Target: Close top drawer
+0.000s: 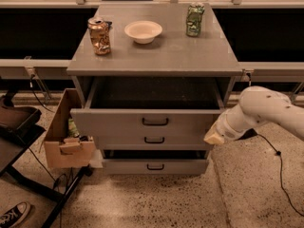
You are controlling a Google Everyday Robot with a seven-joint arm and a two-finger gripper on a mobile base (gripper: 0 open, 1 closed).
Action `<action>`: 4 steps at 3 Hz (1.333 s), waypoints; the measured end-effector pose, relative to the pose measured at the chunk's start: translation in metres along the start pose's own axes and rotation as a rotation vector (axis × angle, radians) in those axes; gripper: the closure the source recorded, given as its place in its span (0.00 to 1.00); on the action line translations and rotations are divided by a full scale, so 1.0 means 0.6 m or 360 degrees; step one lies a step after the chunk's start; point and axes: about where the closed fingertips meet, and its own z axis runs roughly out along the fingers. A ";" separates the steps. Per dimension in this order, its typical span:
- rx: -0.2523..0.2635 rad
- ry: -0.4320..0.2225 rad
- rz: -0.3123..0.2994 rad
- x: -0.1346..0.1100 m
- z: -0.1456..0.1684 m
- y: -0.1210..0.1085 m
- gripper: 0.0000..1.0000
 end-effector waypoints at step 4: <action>0.0112 -0.0169 -0.0020 -0.044 0.066 -0.097 1.00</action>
Offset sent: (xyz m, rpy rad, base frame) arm 0.1058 0.0124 -0.0183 0.1632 -0.2096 -0.0967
